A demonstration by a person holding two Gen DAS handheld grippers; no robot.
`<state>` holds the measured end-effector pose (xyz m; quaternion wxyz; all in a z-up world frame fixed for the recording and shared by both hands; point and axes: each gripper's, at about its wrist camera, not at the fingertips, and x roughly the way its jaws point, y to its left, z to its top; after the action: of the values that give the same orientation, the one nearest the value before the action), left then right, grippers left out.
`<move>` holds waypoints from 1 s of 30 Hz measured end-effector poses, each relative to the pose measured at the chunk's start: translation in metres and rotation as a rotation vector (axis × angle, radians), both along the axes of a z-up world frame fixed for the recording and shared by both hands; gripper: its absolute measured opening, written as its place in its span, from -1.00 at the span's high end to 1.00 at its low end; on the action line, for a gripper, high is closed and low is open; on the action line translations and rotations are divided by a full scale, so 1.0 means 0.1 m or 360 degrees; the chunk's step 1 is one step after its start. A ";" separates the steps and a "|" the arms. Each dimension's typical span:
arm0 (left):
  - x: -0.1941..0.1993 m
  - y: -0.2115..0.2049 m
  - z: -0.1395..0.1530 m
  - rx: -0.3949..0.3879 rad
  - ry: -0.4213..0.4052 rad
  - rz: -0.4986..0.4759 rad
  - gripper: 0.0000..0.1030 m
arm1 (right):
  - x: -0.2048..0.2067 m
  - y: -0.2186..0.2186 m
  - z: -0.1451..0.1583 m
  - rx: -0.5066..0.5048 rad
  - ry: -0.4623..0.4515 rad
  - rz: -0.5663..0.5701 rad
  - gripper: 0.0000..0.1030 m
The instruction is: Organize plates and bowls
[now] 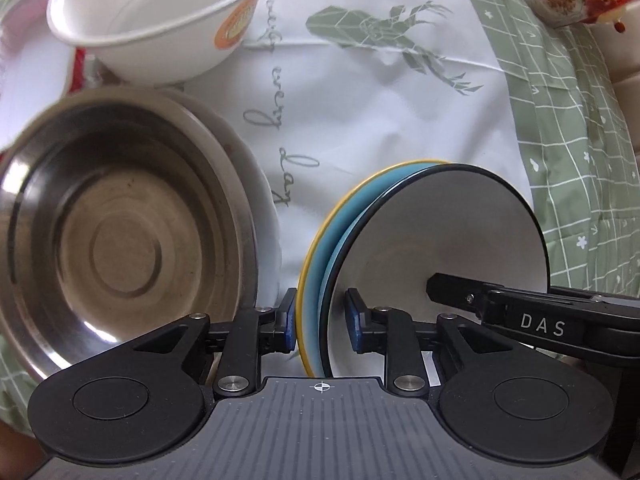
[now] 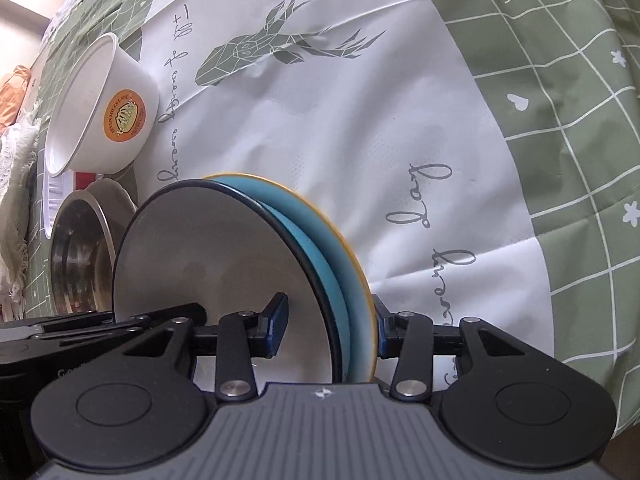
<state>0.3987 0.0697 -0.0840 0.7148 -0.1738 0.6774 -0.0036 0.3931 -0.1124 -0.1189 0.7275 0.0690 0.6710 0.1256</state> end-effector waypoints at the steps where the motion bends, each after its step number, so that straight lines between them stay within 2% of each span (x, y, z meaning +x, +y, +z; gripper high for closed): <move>1: 0.01 0.02 -0.01 -0.0016 0.0003 0.0019 0.48 | 0.02 0.00 0.00 0.0005 0.0009 -0.0005 0.16; 4: 0.05 -0.01 0.00 0.0002 0.0001 -0.0004 0.47 | 0.05 0.01 0.02 0.0007 -0.0004 0.0007 0.16; 8: 0.11 -0.08 0.05 0.0039 -0.0013 -0.0030 0.25 | 0.08 0.03 0.11 -0.0007 -0.0062 0.0029 0.13; 13: 0.22 -0.04 0.12 -0.0020 -0.0081 -0.0001 0.26 | 0.20 -0.01 0.13 -0.0012 -0.0111 0.0017 0.13; 18: 0.23 -0.10 0.07 0.0066 -0.0072 -0.0038 0.26 | 0.15 0.00 0.13 -0.0029 -0.0135 0.0053 0.13; 21: 0.17 -0.05 0.08 0.0017 -0.0057 -0.0013 0.37 | 0.12 0.00 0.14 -0.0068 -0.0145 0.0058 0.13; 23: 0.15 0.03 0.11 -0.0048 -0.0051 0.0020 0.54 | 0.11 -0.03 0.23 -0.0096 -0.0194 0.0066 0.12; 27: 0.11 0.23 0.34 -0.0140 -0.0104 0.0062 0.55 | 0.17 -0.01 0.56 -0.0174 -0.0343 0.0111 0.08; 30: 0.13 0.50 0.54 -0.0199 -0.0172 0.0153 0.53 | 0.29 0.09 0.83 -0.0233 -0.0498 0.0161 -0.13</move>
<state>0.4114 0.1195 -0.0305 0.7375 -0.2501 0.6270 -0.0210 0.4222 -0.1035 -0.0359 0.8188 -0.0383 0.5596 0.1221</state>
